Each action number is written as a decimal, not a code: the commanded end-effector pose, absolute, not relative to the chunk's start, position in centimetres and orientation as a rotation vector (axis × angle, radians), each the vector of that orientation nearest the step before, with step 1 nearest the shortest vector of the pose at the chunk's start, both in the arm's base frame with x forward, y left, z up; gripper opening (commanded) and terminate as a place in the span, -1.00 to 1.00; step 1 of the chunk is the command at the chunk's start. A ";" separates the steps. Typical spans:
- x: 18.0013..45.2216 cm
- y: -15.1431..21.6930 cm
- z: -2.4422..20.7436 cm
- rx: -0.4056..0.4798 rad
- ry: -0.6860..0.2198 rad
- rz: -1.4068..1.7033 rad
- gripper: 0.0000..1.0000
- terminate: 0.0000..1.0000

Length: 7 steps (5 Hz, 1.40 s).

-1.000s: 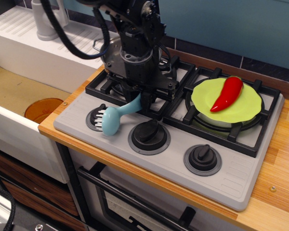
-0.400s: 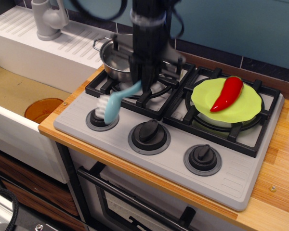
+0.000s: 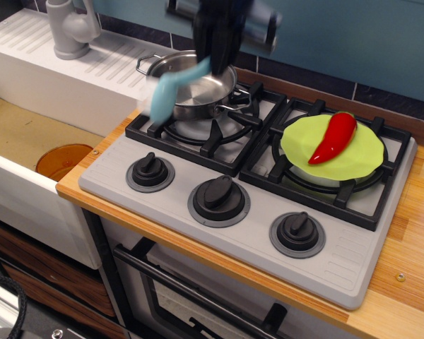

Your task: Put redpepper on plate and brush in pot or pan on stove

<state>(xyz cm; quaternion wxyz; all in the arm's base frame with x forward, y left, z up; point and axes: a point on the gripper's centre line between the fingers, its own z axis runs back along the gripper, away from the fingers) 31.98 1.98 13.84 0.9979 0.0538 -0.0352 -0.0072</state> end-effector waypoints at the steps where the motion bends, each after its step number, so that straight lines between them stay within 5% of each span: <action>1: 38.7 2.6 15.8 0.091 -0.146 -0.076 -1.00 -1.00; 3: 43.8 2.9 14.6 0.068 -0.157 -0.126 -1.00 -1.00; 7: 40.1 4.1 15.3 0.122 -0.134 -0.092 -1.00 -1.00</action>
